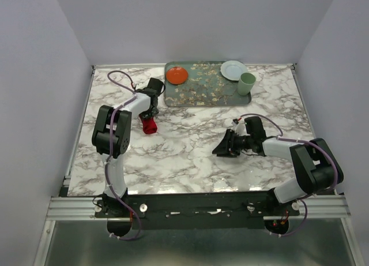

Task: Fold the napkin, place the utensils inside, and roll it up
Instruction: Roll the napkin with the utensil

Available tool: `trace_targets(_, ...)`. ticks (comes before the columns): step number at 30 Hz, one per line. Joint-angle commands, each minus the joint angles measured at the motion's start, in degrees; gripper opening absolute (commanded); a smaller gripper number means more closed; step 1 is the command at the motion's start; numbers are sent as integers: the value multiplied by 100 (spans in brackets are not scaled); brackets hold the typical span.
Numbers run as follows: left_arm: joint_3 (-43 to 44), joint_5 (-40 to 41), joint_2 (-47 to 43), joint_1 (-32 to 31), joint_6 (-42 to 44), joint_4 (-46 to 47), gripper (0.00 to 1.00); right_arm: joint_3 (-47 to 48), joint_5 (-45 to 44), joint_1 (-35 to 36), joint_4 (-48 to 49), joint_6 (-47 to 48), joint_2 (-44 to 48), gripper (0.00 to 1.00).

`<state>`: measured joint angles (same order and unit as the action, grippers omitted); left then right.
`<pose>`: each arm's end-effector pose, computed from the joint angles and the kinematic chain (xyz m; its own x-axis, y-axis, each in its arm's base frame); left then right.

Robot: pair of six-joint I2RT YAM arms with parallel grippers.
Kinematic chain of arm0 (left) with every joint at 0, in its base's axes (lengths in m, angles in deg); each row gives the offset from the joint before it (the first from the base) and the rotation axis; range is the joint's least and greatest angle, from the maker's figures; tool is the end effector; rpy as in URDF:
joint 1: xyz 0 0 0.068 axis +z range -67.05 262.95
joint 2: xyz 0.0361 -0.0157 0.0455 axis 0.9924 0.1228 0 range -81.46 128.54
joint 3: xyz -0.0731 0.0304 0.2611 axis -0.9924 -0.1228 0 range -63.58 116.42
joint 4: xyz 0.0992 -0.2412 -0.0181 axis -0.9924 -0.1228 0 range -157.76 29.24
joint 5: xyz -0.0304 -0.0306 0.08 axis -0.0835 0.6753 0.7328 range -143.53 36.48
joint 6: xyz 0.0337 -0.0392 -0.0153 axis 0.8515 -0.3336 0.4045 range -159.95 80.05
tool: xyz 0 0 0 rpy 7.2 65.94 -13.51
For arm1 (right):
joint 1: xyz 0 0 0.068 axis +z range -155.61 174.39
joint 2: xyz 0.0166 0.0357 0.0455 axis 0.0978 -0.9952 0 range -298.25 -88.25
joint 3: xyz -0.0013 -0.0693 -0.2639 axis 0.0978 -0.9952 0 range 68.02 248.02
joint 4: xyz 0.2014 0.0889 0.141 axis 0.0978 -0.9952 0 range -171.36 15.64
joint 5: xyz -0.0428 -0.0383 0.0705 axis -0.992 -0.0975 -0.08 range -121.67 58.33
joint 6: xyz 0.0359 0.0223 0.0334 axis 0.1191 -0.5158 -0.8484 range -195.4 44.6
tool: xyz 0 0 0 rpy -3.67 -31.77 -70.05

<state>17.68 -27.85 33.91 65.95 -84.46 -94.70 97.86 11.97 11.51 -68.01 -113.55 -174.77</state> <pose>0.3959 -0.1049 0.1660 -0.7087 -0.4441 -0.5482 -0.5444 0.8385 0.0246 0.2340 0.0977 0.1286 -0.9702 0.1688 -0.1739 -0.0443 0.5820 0.8120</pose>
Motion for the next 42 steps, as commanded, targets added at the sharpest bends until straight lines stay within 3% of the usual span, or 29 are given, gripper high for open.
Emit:
trace_targets(1,127,-378,433,196,-417,-237,52,74,171,-43,-108,106,-49,50)
trace_targets(3,198,-396,468,240,-514,-237,52,74,172,-43,-116,115,-23,50)
trace_targets(7,224,-467,399,267,-567,-237,66,48,163,-43,-108,97,56,50)
trace_targets(12,75,-291,-180,188,-400,-219,74,30,136,-34,-108,71,48,50)
trace_targets(15,-22,-308,-584,126,-322,-210,87,65,127,-43,-108,62,48,50)
trace_targets(29,-601,-589,-2246,-94,468,-158,88,4,101,-43,-116,88,206,50)
trace_targets(35,-1092,-2064,-3634,-339,1418,351,91,258,-197,-43,-843,614,1013,50)
trace_targets(38,-1715,-3065,-4583,-419,1735,1018,98,636,-951,-43,-1740,1202,1786,52)
trace_targets(42,-2166,-4252,-5576,-410,1692,1993,99,1233,-2320,-43,-2769,1766,2911,57)
